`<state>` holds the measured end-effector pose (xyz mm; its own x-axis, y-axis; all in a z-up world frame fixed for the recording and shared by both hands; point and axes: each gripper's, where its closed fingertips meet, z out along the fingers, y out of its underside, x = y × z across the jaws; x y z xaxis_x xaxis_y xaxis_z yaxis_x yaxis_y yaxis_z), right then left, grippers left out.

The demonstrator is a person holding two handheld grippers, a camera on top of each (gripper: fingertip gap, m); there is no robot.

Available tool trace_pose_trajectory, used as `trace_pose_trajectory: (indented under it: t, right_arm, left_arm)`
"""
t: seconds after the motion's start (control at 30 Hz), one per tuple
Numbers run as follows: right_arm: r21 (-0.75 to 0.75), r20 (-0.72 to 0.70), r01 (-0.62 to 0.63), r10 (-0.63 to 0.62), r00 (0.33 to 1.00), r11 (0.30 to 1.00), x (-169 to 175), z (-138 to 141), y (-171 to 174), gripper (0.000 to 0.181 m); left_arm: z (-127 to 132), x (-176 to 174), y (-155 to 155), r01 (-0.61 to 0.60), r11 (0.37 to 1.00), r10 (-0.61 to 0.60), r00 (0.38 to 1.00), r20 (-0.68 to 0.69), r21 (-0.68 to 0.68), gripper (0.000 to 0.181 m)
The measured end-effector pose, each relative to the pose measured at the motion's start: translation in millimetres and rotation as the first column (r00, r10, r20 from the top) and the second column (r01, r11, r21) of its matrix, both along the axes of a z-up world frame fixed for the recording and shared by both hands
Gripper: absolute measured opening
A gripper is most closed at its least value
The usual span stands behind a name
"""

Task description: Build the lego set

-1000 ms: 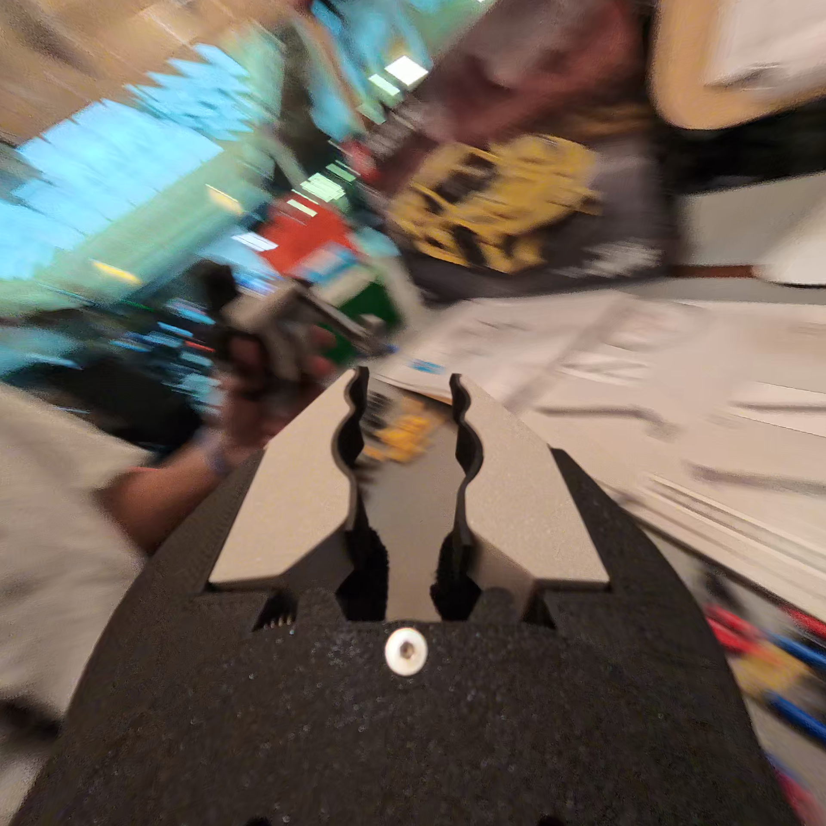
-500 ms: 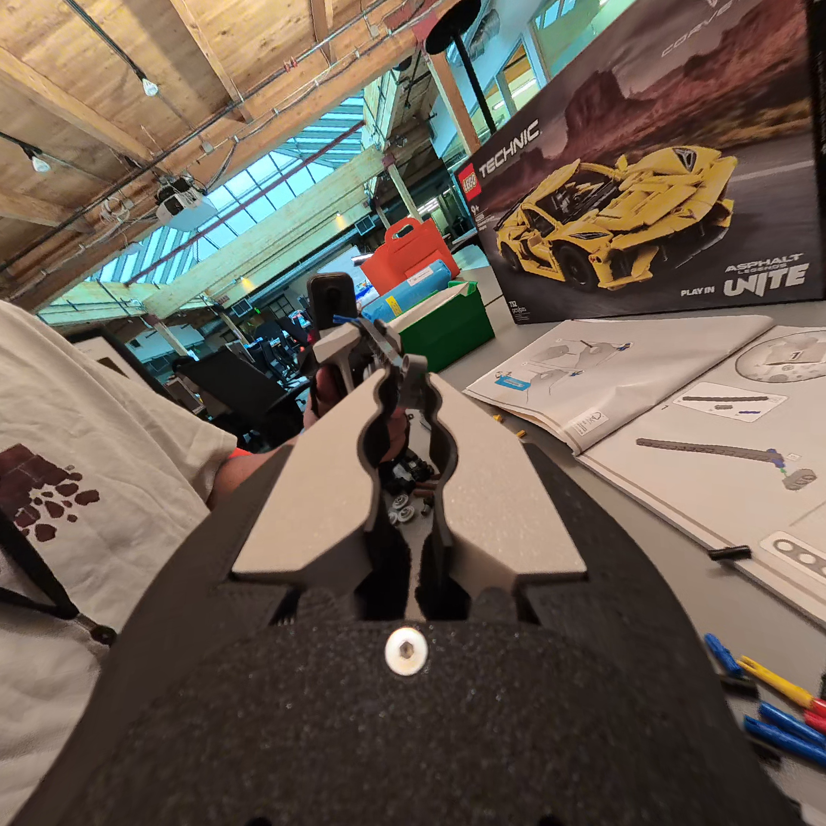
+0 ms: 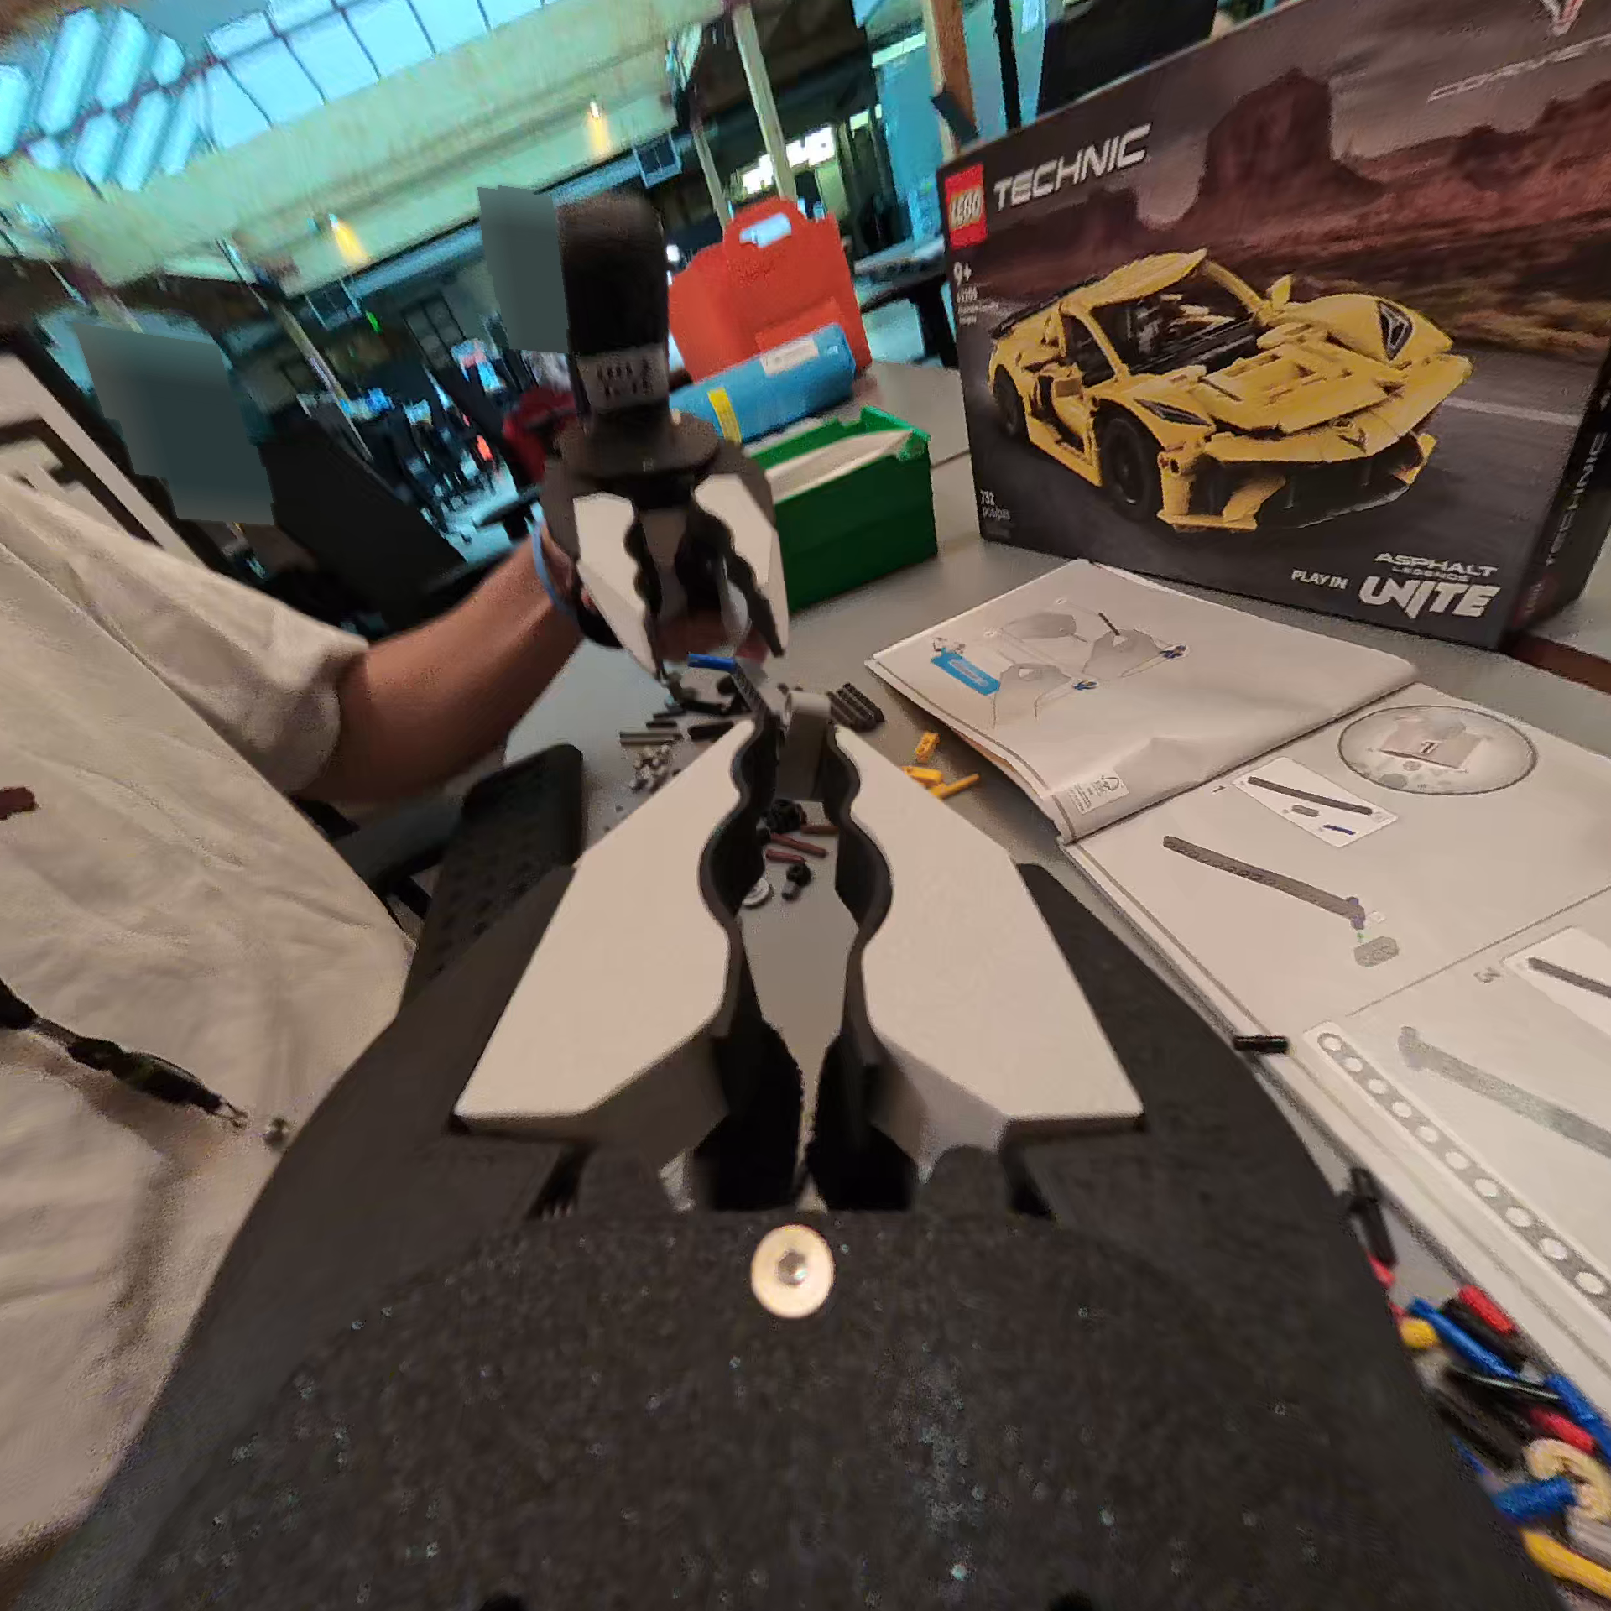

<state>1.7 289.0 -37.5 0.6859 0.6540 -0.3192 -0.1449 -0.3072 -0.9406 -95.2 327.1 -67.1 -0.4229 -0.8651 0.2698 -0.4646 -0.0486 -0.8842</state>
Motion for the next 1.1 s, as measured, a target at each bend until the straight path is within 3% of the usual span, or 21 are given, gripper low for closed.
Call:
trace_pose_trajectory:
  t: [0.13,0.3,0.47,0.57,0.7,0.77,1.1]
  right_arm:
    - [-0.033,0.144,-0.039,0.044,0.989,0.999,-9.3,9.9,4.2,0.009]
    - [-0.052,0.205,-0.095,0.104,0.973,0.994,-21.7,23.6,4.7,0.009]
    - [-0.062,0.217,-0.103,0.114,0.969,0.993,-24.1,28.9,7.5,0.009]
    - [-0.075,0.217,-0.103,0.117,0.969,0.992,-22.8,26.8,7.7,0.009]
    - [-0.108,0.228,-0.123,0.145,0.963,0.986,-24.7,18.9,7.0,0.009]
    - [-0.118,0.23,-0.126,0.15,0.961,0.985,-26.0,17.0,8.8,0.009]
    - [-0.129,0.21,-0.142,0.167,0.963,0.982,-28.1,21.7,13.9,0.009]
  left_arm:
    - [20.5,4.0,-7.3,0.209,0.978,-0.203,0.969,-0.143,0.028,0.044]
    - [14.7,26.7,-8.4,0.302,0.953,-0.277,0.906,-0.319,0.033,0.04]
    - [3.7,24.5,-17.2,0.392,0.919,-0.347,0.852,-0.392,0.038,0.027]
    - [-1.2,27.0,-18.0,0.378,0.925,-0.333,0.855,-0.398,0.038,0.015]
    - [1.3,31.1,-19.8,0.352,0.936,-0.321,0.871,-0.371,0.015,0.016]
    - [0.4,32.1,-22.0,0.355,0.935,-0.329,0.871,-0.365,0.003,0.007]
    - [-3.7,29.0,-34.7,0.372,0.927,-0.364,0.877,-0.312,-0.035,0.007]
